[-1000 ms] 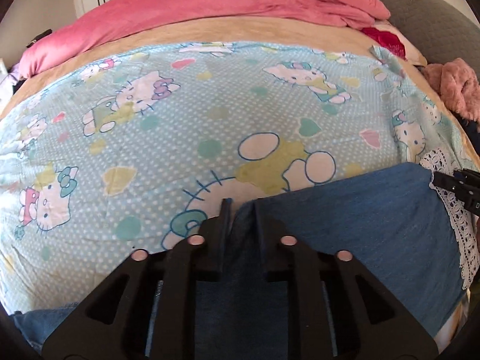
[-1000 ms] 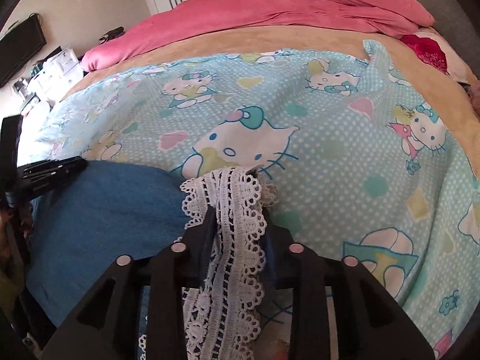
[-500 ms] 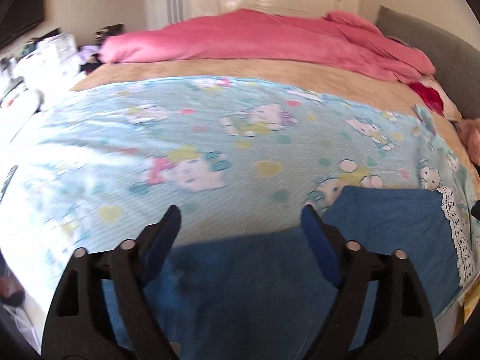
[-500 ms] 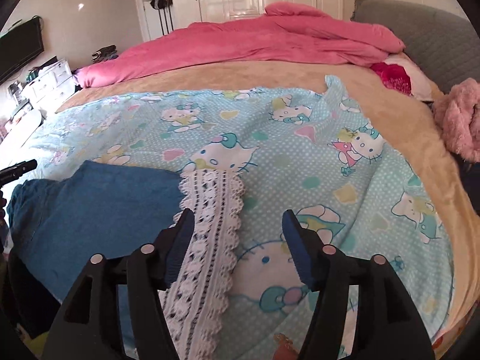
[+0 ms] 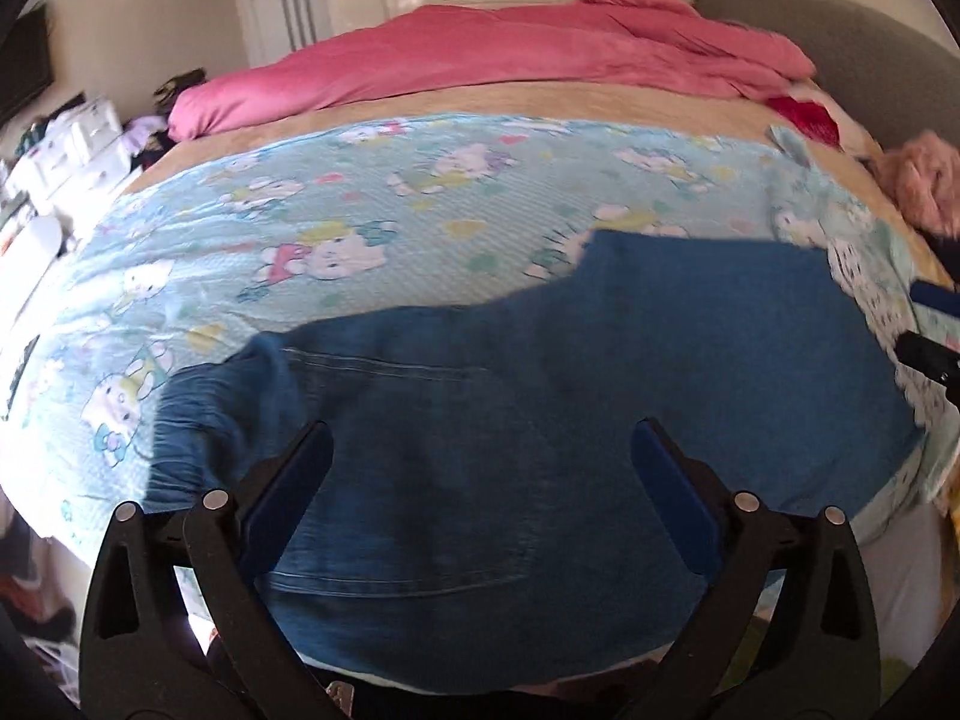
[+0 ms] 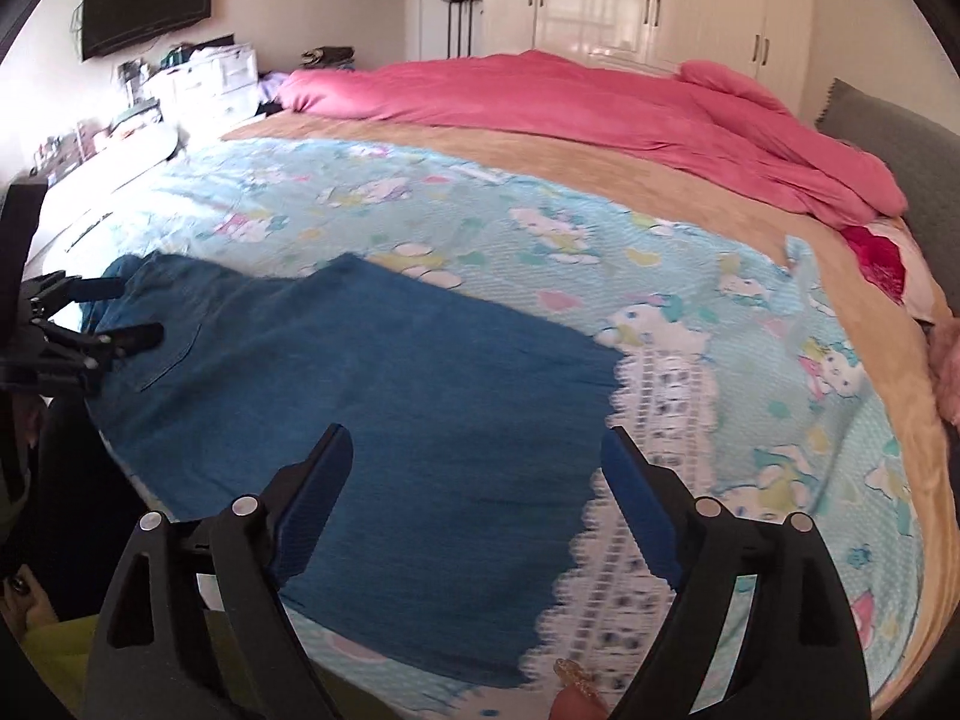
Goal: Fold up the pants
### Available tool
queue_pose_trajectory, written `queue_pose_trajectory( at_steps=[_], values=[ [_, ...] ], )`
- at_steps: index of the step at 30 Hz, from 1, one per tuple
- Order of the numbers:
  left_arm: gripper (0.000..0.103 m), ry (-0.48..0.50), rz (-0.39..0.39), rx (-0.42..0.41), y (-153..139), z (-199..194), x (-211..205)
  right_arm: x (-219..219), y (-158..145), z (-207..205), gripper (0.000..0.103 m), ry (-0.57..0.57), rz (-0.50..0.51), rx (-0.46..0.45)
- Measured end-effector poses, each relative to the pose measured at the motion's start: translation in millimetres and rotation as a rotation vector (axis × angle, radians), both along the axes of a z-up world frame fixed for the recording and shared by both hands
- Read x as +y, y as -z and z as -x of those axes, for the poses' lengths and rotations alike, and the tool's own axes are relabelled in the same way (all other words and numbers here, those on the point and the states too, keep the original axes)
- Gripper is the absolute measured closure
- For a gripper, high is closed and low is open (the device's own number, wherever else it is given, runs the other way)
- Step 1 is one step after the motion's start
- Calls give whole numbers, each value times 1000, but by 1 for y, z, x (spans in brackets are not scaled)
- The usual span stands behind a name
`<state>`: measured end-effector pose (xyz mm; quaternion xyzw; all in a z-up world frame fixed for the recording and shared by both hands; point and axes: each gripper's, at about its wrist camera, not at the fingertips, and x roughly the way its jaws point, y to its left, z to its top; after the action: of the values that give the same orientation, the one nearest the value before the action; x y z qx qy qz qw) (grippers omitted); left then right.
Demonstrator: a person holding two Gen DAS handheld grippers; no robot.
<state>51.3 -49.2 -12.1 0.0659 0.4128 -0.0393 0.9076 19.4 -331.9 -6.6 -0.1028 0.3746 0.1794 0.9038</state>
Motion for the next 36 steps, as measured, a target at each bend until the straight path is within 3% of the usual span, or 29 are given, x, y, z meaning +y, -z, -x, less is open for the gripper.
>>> queue_pose_trajectory(
  at_steps=[2, 5, 7, 9, 13, 19, 26, 31, 36],
  values=[
    [10, 21, -39, 23, 13, 0, -12, 14, 10, 0, 19, -29, 14, 25],
    [9, -10, -164, 67, 40, -1, -11, 16, 33, -6, 19, 4, 90, 99],
    [8, -16, -113, 70, 45, 1, 7, 1, 49, -8, 19, 60, 151, 148],
    [8, -35, -1, 97, 46, 1, 32, -24, 55, -5, 19, 82, 82, 180],
    [8, -35, -12, 86, 44, 1, 41, -44, 56, 2, 19, 107, 83, 179],
    [8, -40, -2, 73, 44, 3, 42, -36, 57, 3, 18, 121, 107, 159],
    [8, -49, 34, 49, 16, 16, 34, -51, 18, 19, 18, 106, -55, 97],
    [8, 1, 64, 9, -5, 28, 12, -44, -5, 23, 18, 79, -93, 33],
    [8, 43, 70, 25, 0, 32, -10, -27, -5, 18, 18, 19, -128, 36]
  ],
)
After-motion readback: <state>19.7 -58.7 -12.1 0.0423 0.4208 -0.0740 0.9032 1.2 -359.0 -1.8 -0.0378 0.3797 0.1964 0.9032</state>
